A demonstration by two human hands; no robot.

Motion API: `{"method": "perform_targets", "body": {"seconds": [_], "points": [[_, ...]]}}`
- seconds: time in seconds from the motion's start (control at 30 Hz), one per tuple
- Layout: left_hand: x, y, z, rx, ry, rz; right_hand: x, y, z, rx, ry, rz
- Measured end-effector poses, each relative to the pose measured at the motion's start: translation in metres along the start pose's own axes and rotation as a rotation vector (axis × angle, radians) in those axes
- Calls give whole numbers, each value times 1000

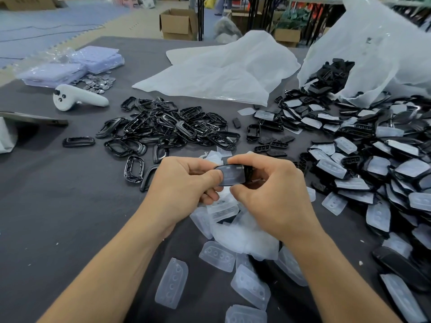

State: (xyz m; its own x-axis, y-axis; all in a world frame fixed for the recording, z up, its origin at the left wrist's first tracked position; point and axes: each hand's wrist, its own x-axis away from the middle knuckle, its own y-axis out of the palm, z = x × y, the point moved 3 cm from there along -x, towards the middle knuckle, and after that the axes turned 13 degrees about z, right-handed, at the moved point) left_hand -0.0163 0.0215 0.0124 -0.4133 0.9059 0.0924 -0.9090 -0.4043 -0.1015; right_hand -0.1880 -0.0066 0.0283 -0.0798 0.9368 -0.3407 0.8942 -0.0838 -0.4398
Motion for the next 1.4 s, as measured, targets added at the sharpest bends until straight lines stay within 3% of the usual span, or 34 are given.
{"method": "perform_targets", "body": {"seconds": [0.2,0.4,0.87,1.03,1.23,1.4], "points": [[0,-6,2,46,-85,-30,-1,-2,1,-19,12,-10],[3,-3,4,-57,-36,-84,-1,-1,1,-16,-15,-19],[2,0,3,-52,-35,19,1,1,3,14,-47,-18],[3,-3,5,-8,-70,-13,0,-1,2,33,-44,-4],[-6,-15,5,-12,-16,241,-6,-8,9,104,-26,43],[-3,-23,7,-476,252,494,-25,-32,36,299,51,203]]}}
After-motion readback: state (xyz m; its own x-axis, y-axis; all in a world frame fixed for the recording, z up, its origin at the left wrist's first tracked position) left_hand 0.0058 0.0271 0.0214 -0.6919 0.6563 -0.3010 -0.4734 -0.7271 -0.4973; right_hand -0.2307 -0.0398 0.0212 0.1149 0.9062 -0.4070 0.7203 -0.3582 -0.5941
